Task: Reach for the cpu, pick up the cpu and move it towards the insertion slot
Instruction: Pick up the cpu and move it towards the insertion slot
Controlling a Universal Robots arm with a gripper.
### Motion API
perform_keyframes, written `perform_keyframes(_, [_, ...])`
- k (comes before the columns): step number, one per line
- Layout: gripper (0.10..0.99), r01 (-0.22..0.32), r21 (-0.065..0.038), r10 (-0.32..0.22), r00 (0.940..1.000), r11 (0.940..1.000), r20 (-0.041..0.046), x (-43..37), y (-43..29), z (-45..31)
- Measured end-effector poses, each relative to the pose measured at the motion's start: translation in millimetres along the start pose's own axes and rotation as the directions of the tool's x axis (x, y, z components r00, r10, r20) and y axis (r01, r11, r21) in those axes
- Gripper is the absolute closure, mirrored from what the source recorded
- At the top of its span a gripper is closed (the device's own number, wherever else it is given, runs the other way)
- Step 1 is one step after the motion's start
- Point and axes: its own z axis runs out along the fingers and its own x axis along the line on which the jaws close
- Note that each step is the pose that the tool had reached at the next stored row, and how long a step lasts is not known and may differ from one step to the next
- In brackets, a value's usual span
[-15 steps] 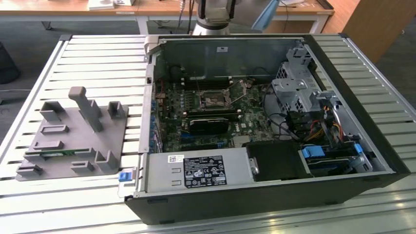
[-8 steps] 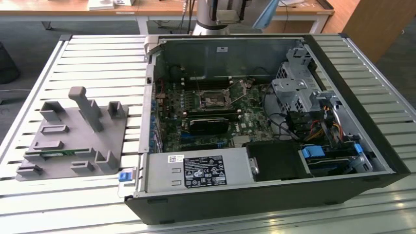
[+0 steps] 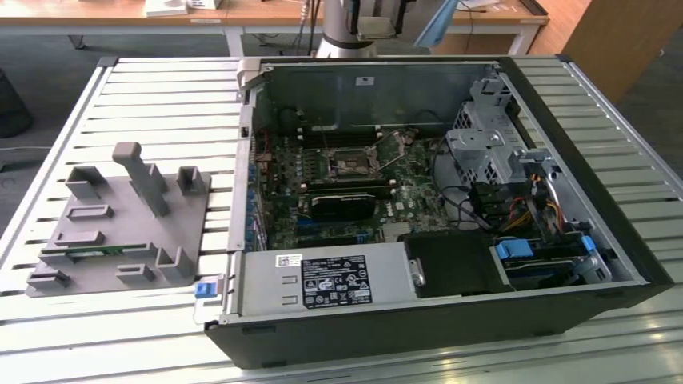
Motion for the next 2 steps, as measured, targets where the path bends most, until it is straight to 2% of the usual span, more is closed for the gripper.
perform_keyframes(2, [0.541, 0.000, 0.000, 0.000, 1.0000, 1.0000, 0.0000, 0.0, 0.0, 0.0])
